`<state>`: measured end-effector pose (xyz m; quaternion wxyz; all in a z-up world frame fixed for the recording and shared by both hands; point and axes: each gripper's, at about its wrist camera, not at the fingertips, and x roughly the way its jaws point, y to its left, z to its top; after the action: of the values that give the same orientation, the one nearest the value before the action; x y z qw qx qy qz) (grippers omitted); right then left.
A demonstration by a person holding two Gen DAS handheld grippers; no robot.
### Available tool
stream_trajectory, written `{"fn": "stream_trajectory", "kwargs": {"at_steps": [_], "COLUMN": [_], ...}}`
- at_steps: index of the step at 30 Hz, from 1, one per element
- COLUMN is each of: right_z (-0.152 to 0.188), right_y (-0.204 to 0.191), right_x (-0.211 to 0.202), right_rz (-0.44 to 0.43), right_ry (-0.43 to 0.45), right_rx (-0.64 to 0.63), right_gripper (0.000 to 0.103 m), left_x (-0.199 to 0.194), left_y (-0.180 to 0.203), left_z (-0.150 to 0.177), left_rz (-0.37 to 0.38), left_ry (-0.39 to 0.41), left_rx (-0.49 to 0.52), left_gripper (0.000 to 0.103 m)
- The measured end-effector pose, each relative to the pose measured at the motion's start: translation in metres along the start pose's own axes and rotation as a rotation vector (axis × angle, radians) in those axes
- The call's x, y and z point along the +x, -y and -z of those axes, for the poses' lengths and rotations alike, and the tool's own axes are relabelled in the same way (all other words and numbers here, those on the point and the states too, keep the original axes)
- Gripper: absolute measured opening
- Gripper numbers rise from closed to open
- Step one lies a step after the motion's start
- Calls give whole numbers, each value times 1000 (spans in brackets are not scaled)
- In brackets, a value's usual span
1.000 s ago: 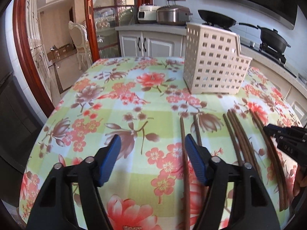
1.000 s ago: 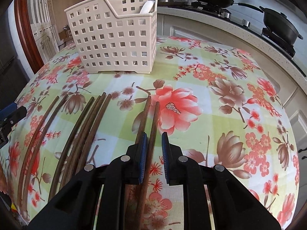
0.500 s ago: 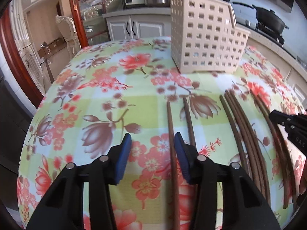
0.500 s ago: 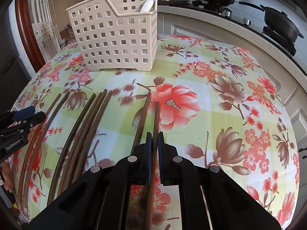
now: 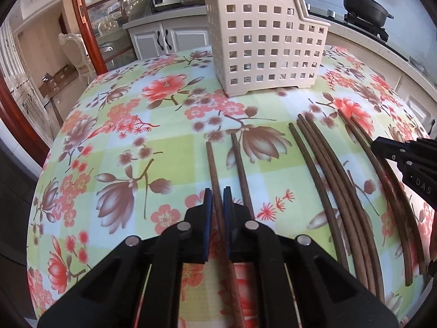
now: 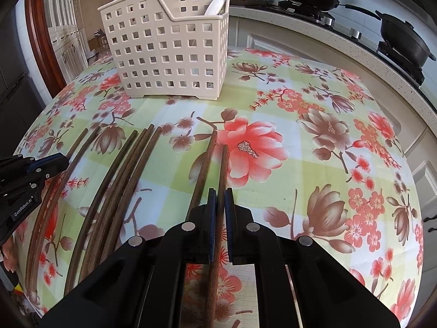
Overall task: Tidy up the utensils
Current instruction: 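Lower right tool onto a wooden chopstick and close while left tool grasps another, then lift both chopsticks upright off the table with both tools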
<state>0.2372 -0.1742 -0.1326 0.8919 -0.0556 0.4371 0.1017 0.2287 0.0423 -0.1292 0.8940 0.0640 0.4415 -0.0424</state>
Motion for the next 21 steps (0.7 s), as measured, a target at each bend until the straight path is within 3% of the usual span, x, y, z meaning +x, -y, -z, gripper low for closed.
{"fn": "stream_trajectory", "kwargs": {"at_steps": [15, 21], "right_z": [1, -3], "right_y": [3, 7], "right_x": [0, -14], "right_rz": [-14, -31], "right_ry": [16, 61], "right_rx": [14, 42], "right_gripper": [7, 7], "left_x": [-2, -22], "left_y": [-7, -8], "left_z": [1, -4], "left_rz": [44, 44], "left_ry": [5, 56], "left_rx": [-41, -58], "left_gripper": [6, 6]}}
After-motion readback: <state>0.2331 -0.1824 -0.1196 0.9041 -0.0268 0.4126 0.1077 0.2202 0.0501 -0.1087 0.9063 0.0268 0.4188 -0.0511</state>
